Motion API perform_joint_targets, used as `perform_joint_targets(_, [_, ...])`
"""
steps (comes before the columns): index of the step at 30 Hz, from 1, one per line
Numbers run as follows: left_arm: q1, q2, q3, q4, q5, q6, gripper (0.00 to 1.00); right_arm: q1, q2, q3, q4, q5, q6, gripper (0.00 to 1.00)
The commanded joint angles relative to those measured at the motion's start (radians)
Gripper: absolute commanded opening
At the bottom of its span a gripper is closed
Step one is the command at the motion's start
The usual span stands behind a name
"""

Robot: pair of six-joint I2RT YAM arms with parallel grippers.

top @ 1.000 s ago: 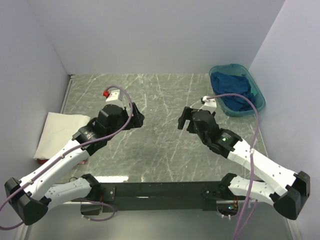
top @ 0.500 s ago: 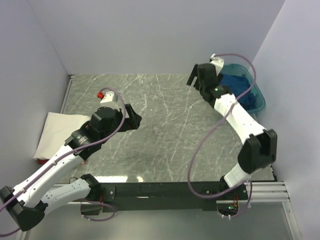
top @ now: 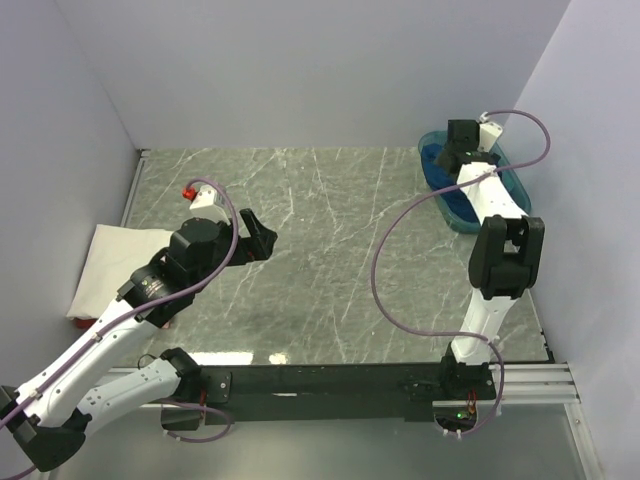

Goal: Fold and stack the t-shirts
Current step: Grab the tshirt from the pile

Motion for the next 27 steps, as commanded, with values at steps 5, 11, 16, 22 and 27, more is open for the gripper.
perform_joint_targets(5, [0.005,0.003,0.000,0.017,0.005,0.005,1.00,-0.058,0.076,0.028,0.009,-0.095,0.027,0.89])
perform_joint_targets(11, [0.005,0.013,0.001,0.013,-0.001,-0.003,0.99,-0.075,0.148,0.057,-0.010,-0.190,0.062,0.86])
perform_joint_targets(16, [0.006,0.015,0.001,0.014,-0.006,-0.012,0.99,-0.083,0.107,0.040,0.011,-0.184,0.070,0.55])
perform_joint_targets(22, [0.006,0.029,0.012,0.019,-0.001,-0.018,0.99,-0.086,-0.008,0.048,-0.009,-0.149,0.065,0.00])
perform_joint_targets(27, [0.006,0.043,0.019,0.028,-0.003,-0.021,0.99,-0.083,-0.138,0.062,-0.027,-0.152,0.051,0.00])
